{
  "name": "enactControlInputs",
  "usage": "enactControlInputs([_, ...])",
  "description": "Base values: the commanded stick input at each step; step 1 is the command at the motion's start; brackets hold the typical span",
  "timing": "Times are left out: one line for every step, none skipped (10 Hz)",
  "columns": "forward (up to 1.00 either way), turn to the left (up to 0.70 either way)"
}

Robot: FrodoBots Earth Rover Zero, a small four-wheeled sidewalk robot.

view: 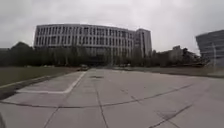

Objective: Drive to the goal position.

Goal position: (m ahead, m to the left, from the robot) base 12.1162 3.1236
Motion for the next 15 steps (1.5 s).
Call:
enactControlInputs([1.0, 0.0])
enactControlInputs([1.0, 0.0])
enactControlInputs([1.0, 0.0])
enactControlInputs([1.0, 0.0])
enactControlInputs([1.0, 0.0])
enactControlInputs([1.0, 0.0])
enactControlInputs([1.0, 0.0])
enactControlInputs([1.0, 0.0])
enactControlInputs([1.0, 0.0])
enactControlInputs([1.0, 0.0])
enactControlInputs([1.0, 0.0])
enactControlInputs([1.0, 0.0])
enactControlInputs([1.0, 0.0])
enactControlInputs([1.0, 0.0])
enactControlInputs([1.0, 0.0])
